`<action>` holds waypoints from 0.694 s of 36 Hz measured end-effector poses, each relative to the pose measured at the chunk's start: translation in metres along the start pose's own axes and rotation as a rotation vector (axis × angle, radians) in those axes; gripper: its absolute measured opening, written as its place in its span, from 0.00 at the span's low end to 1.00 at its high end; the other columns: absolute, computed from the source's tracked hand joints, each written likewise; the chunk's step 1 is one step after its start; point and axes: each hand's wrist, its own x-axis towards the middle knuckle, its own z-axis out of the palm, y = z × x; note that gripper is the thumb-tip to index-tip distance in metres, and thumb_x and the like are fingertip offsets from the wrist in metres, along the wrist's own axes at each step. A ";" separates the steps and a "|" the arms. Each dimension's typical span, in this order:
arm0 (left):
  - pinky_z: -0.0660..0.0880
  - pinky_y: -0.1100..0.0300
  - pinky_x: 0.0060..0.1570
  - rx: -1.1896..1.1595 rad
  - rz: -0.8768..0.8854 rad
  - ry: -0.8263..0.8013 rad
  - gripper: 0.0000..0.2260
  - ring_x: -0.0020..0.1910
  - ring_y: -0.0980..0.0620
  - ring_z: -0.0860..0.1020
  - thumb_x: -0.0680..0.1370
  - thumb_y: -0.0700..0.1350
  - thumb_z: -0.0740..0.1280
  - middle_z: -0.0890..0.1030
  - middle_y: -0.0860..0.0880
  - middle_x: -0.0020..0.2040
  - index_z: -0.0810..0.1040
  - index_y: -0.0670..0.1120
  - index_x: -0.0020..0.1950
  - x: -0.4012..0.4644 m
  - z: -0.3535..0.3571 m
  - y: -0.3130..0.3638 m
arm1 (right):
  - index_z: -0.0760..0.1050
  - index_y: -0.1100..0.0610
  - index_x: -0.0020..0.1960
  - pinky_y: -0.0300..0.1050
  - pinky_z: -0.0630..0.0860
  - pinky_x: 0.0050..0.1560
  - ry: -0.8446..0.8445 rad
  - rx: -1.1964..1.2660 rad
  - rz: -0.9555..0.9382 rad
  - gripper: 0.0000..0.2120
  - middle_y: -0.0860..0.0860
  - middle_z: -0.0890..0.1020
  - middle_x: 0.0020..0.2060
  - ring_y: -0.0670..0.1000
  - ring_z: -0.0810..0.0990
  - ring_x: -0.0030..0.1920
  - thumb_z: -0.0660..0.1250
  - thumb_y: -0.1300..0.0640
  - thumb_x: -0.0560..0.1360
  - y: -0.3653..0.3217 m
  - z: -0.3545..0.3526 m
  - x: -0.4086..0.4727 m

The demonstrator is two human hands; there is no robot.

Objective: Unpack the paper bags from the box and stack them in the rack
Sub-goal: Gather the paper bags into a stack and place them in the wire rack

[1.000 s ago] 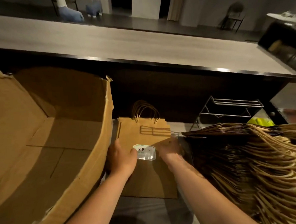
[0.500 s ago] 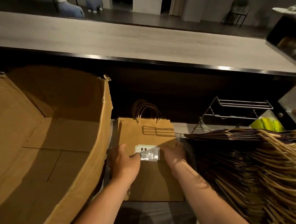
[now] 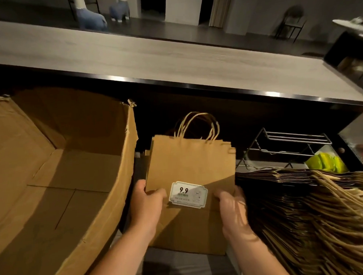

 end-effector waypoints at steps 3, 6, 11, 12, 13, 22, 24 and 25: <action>0.74 0.60 0.37 -0.048 0.158 -0.013 0.12 0.44 0.52 0.80 0.74 0.33 0.65 0.82 0.50 0.45 0.76 0.48 0.52 -0.025 -0.003 0.016 | 0.71 0.49 0.65 0.63 0.74 0.61 0.030 0.013 -0.097 0.32 0.53 0.79 0.57 0.59 0.77 0.58 0.65 0.44 0.62 0.006 -0.012 -0.009; 0.75 0.67 0.34 -0.140 0.306 0.007 0.15 0.39 0.58 0.81 0.73 0.28 0.65 0.83 0.52 0.39 0.77 0.48 0.47 -0.045 -0.008 0.027 | 0.70 0.47 0.67 0.62 0.69 0.66 0.004 -0.046 -0.188 0.35 0.51 0.77 0.62 0.57 0.75 0.63 0.64 0.37 0.61 0.009 -0.022 -0.018; 0.75 0.59 0.45 -0.223 0.367 0.073 0.14 0.43 0.58 0.80 0.72 0.32 0.67 0.81 0.52 0.43 0.76 0.52 0.47 -0.043 -0.011 0.030 | 0.70 0.50 0.68 0.50 0.68 0.63 0.003 -0.084 -0.349 0.39 0.47 0.76 0.61 0.49 0.71 0.63 0.64 0.42 0.57 -0.019 -0.022 -0.032; 0.75 0.58 0.48 -0.220 0.347 0.087 0.13 0.46 0.58 0.80 0.72 0.36 0.68 0.81 0.53 0.46 0.76 0.53 0.49 -0.041 -0.011 0.026 | 0.67 0.51 0.71 0.51 0.67 0.66 0.000 -0.106 -0.375 0.42 0.48 0.73 0.65 0.49 0.69 0.66 0.64 0.41 0.58 -0.021 -0.020 -0.032; 0.74 0.56 0.51 -0.218 0.327 0.098 0.13 0.48 0.56 0.79 0.72 0.37 0.68 0.80 0.53 0.48 0.76 0.53 0.51 -0.038 -0.011 0.022 | 0.64 0.50 0.74 0.52 0.65 0.69 -0.013 -0.123 -0.397 0.43 0.49 0.72 0.68 0.50 0.68 0.68 0.64 0.41 0.59 -0.020 -0.018 -0.031; 0.69 0.58 0.39 -0.136 0.028 0.082 0.06 0.53 0.41 0.77 0.75 0.33 0.68 0.79 0.42 0.48 0.76 0.37 0.51 -0.017 -0.009 -0.033 | 0.63 0.61 0.74 0.48 0.69 0.67 -0.016 -0.153 -0.312 0.31 0.58 0.73 0.67 0.57 0.73 0.67 0.68 0.59 0.73 0.008 -0.003 -0.028; 0.69 0.60 0.39 -0.102 0.043 0.072 0.05 0.53 0.41 0.78 0.75 0.33 0.68 0.81 0.42 0.47 0.79 0.36 0.51 -0.016 -0.011 -0.035 | 0.66 0.61 0.72 0.57 0.71 0.67 -0.006 -0.172 -0.286 0.28 0.59 0.76 0.64 0.59 0.75 0.65 0.68 0.61 0.73 0.009 -0.003 -0.020; 0.69 0.62 0.39 -0.088 0.088 0.060 0.05 0.52 0.43 0.78 0.76 0.34 0.68 0.81 0.44 0.46 0.80 0.37 0.50 -0.018 -0.011 -0.031 | 0.69 0.60 0.71 0.57 0.71 0.67 0.001 -0.172 -0.290 0.27 0.58 0.77 0.63 0.58 0.75 0.65 0.69 0.57 0.72 0.008 -0.003 -0.017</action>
